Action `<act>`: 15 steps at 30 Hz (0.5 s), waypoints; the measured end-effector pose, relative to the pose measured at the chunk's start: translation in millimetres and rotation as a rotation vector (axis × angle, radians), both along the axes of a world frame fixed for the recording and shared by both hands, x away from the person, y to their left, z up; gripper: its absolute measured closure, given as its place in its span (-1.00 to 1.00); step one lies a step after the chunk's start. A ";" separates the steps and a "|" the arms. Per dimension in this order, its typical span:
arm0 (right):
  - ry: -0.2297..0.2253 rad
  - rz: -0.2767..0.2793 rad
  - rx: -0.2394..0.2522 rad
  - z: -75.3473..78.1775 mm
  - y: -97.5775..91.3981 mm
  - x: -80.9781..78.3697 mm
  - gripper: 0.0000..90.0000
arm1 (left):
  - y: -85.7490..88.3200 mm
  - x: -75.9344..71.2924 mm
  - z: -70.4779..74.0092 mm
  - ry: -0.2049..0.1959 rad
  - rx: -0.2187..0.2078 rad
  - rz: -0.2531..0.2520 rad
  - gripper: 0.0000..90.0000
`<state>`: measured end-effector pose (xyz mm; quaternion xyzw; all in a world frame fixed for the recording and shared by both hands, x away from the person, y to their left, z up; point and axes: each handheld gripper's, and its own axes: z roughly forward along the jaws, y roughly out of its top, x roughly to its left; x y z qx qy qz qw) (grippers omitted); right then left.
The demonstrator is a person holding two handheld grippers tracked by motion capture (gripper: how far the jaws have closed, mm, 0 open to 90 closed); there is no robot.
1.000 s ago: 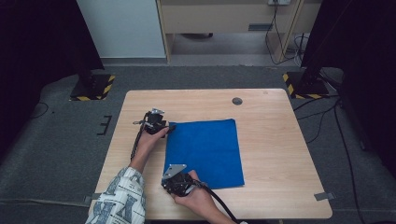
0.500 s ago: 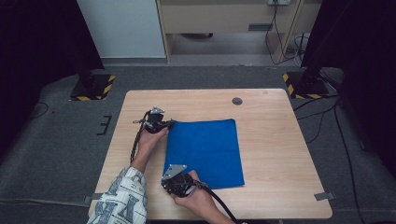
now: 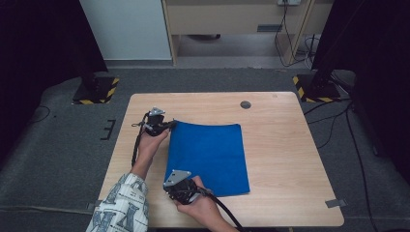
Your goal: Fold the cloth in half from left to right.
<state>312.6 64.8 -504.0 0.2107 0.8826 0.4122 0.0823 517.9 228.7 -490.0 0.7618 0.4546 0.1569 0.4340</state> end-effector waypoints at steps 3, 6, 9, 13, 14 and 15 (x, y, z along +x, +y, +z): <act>-0.010 0.004 0.005 2.4 1.7 -1.3 0.94 | 2.8 -0.8 2.1 -0.002 -0.004 0.005 0.97; -0.016 0.006 0.014 6.1 3.5 -2.2 0.95 | 5.3 -1.9 5.2 -0.009 -0.010 0.005 0.97; -0.022 0.007 0.023 9.8 5.3 -3.4 0.95 | 6.7 -2.1 8.7 -0.003 -0.001 -0.001 0.97; -0.031 0.006 0.030 13.0 6.7 -4.5 0.95 | 8.1 -2.6 14.9 -0.011 0.000 -0.004 0.97; -0.031 0.005 0.031 13.7 7.0 -4.6 0.95 | 8.3 -2.5 16.1 -0.011 -0.002 -0.003 0.97; -0.032 0.006 0.033 14.4 7.2 -4.6 0.95 | 8.8 -2.3 17.6 -0.013 -0.002 -0.004 0.97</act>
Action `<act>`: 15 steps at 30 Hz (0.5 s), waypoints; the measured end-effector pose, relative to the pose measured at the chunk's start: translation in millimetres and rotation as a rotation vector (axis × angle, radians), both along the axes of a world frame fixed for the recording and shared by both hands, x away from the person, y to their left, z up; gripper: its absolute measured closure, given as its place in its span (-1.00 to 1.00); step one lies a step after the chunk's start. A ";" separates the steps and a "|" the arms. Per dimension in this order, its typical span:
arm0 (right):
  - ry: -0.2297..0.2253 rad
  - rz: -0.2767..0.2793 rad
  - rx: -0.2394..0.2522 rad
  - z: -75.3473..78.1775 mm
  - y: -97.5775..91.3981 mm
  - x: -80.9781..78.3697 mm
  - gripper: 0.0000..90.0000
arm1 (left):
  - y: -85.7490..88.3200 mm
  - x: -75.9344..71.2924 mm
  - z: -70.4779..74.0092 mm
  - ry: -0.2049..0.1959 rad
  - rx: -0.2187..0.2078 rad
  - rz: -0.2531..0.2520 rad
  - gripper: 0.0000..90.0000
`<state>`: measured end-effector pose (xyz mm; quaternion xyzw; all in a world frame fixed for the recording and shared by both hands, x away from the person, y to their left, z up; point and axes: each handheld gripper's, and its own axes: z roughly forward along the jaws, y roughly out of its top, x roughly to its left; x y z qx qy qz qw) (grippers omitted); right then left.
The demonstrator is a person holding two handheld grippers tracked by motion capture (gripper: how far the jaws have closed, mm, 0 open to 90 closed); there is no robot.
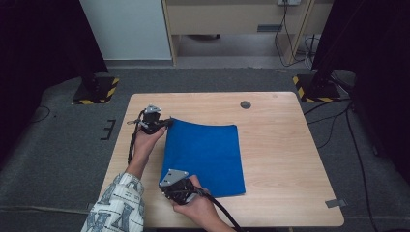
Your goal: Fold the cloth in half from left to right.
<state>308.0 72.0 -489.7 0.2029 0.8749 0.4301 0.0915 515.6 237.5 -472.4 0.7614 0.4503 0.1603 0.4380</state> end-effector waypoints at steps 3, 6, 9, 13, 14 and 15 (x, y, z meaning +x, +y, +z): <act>-0.006 -0.002 0.004 1.9 0.6 0.2 0.95 | 0.6 0.5 2.0 -0.002 -0.001 -0.001 0.97; -0.014 0.004 -0.001 3.2 2.8 -0.6 0.95 | 0.6 0.9 2.4 -0.002 0.002 -0.003 0.97; -0.015 0.003 0.006 4.0 3.7 -0.3 0.96 | 1.2 1.1 2.5 -0.002 0.002 -0.004 0.97; -0.017 0.004 0.015 5.8 5.5 -0.6 0.96 | 3.5 0.7 3.2 0.000 0.003 -0.004 0.97; -0.016 0.003 0.018 6.6 6.1 -1.0 0.96 | 4.1 0.4 3.3 0.000 0.004 -0.005 0.97; -0.019 0.003 0.022 7.3 6.9 -1.3 0.96 | 4.4 0.3 3.4 0.001 0.006 -0.006 0.97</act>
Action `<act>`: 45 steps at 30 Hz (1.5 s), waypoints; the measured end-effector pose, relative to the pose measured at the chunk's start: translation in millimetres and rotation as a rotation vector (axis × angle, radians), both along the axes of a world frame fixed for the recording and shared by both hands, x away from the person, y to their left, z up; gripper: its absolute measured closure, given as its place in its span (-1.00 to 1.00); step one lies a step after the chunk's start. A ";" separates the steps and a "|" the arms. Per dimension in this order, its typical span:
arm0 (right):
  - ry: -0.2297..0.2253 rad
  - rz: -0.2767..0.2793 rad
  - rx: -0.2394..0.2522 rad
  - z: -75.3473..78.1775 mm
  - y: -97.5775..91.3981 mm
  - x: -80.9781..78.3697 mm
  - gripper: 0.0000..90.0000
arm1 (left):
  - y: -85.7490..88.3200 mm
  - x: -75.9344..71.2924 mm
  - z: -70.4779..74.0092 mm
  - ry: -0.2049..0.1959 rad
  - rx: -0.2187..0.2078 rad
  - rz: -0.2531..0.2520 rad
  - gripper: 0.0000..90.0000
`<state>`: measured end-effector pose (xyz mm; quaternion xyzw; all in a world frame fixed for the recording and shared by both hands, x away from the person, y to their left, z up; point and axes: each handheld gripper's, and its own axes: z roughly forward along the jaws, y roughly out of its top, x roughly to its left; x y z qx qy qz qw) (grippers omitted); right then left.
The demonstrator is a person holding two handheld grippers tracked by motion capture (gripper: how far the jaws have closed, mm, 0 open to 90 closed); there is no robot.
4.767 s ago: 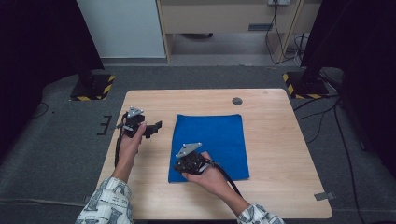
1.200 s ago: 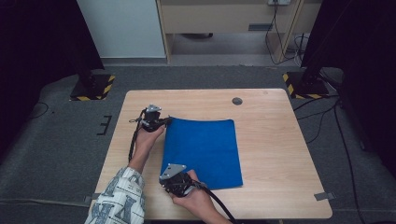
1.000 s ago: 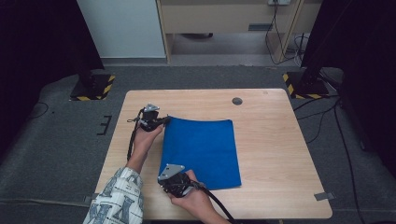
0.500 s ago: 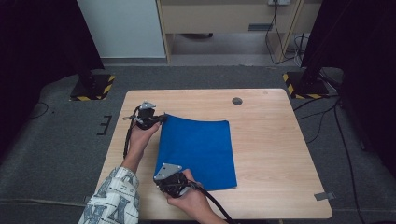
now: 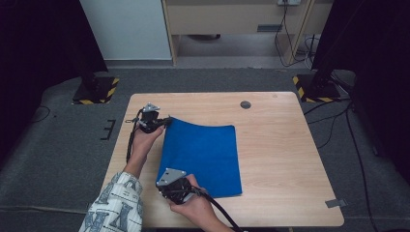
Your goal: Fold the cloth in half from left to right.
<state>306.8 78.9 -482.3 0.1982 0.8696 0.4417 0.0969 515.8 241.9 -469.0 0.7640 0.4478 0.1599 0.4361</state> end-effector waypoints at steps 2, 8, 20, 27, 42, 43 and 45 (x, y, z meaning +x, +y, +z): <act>-0.003 0.001 0.002 1.2 0.7 -0.2 0.96 | 1.1 0.0 0.0 -0.001 0.002 0.002 0.97; -0.003 0.000 0.011 2.9 2.4 -0.1 0.96 | 4.9 0.3 0.6 0.000 0.001 0.007 0.97; -0.006 0.012 0.023 5.6 9.4 -1.3 0.96 | 11.9 -0.4 -0.8 0.012 0.004 0.009 0.97; -0.009 0.018 0.021 5.5 15.6 -2.3 0.96 | 18.8 -1.1 -1.7 0.015 0.008 0.014 0.97; -0.011 0.024 0.047 7.8 36.6 -4.8 0.96 | 39.4 -6.4 -0.6 0.013 -0.005 0.029 0.97; -0.011 0.022 0.047 7.9 37.2 -4.4 0.95 | 40.9 -6.7 0.0 0.012 -0.009 0.033 0.97; -0.006 0.021 0.051 8.0 37.9 -4.1 0.95 | 45.0 -7.3 1.6 0.009 -0.018 0.040 0.97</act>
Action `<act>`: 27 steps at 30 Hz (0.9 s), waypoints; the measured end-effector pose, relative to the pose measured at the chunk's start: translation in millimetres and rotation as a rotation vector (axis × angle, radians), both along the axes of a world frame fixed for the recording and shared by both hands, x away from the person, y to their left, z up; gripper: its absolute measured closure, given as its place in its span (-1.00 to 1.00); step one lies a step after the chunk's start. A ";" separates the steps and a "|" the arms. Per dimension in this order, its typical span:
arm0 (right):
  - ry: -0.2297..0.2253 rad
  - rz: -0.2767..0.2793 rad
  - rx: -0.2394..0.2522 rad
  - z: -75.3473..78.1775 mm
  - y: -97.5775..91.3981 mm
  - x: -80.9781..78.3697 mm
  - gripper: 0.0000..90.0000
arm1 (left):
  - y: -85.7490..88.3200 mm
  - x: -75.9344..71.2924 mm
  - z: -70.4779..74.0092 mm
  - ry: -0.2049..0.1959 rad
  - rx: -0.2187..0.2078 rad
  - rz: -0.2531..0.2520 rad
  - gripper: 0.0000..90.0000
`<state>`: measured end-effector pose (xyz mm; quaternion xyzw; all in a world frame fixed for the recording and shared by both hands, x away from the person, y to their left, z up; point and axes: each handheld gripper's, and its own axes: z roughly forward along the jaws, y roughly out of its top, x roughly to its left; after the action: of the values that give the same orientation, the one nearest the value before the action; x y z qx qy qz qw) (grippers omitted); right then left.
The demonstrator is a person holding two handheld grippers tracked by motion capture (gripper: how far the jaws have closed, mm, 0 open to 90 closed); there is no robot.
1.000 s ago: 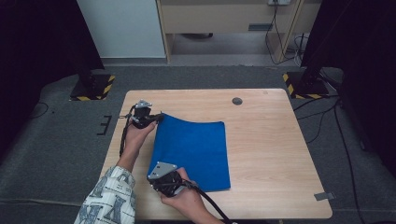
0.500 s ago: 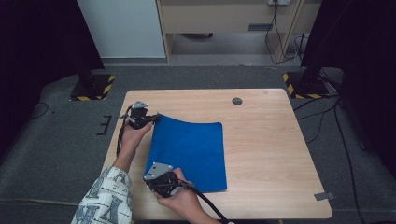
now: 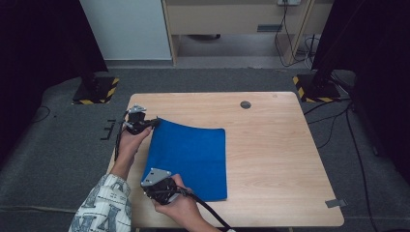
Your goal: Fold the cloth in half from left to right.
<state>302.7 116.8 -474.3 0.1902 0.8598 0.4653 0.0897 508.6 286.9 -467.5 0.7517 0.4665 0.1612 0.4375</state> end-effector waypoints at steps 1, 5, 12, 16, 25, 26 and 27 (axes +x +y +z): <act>0.004 -0.002 0.005 0.5 0.1 0.3 0.96 | 0.5 -0.2 0.3 0.000 -0.004 0.002 0.97; 0.007 -0.011 0.013 1.5 -3.8 0.9 0.96 | -3.6 0.4 1.0 -0.001 0.003 -0.002 0.97; 0.001 -0.036 0.031 1.8 -20.4 -0.7 0.95 | -24.4 6.5 -2.8 0.010 -0.012 -0.014 0.97; -0.003 -0.058 0.024 -0.8 -36.4 -1.5 0.96 | -41.5 9.8 -3.8 0.013 -0.010 -0.026 0.97; 0.002 -0.097 0.000 -8.2 -65.8 -3.8 0.96 | -74.5 14.3 -7.6 0.023 0.004 -0.055 0.97; 0.005 -0.098 0.002 -8.8 -68.2 -3.5 0.96 | -77.9 14.6 -7.5 0.021 0.008 -0.060 0.97; 0.008 -0.103 0.006 -9.4 -70.3 -3.5 0.96 | -81.1 14.7 -7.0 0.022 0.011 -0.064 0.97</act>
<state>299.2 46.6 -483.7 0.2365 0.8479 0.4617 0.1093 523.3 205.9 -474.5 0.7703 0.4460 0.1416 0.4332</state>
